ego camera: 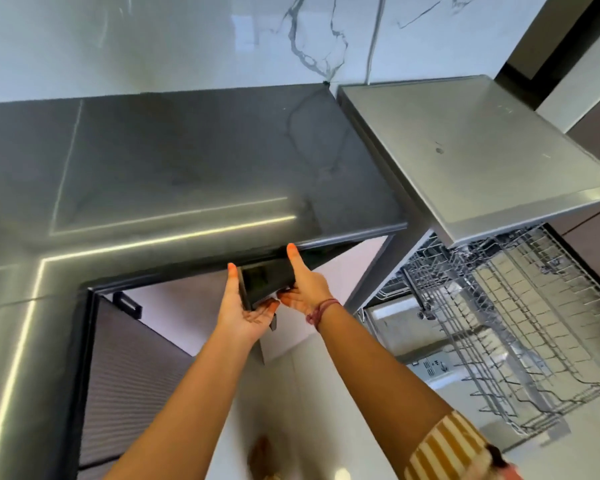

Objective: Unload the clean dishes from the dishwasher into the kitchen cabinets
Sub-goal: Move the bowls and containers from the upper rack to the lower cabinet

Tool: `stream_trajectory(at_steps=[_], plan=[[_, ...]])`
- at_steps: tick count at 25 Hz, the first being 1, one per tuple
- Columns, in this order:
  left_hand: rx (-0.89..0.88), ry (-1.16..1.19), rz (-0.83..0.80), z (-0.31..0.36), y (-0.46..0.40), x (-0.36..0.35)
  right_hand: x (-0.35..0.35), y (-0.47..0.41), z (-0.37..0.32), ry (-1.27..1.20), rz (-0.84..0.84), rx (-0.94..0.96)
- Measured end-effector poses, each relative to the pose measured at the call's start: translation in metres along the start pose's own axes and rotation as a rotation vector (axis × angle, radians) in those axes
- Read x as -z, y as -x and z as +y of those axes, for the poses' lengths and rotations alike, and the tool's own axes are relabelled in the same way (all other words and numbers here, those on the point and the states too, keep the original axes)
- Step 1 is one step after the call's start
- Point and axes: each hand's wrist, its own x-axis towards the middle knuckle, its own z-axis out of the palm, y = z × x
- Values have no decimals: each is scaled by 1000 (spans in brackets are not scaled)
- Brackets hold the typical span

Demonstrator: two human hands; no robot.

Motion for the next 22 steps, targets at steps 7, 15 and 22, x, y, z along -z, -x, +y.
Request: stream_trajectory(at_steps=[7, 15, 22], plan=[[-120, -67, 28, 39, -30, -37, -44, -28, -29, -414, -46, -40], [-176, -22, 16, 42, -39, -46, -48, -36, -27, -601, -84, -32], [-239, -179, 31, 37, -33, -41, -39, -27, -28, -547, -169, -45]])
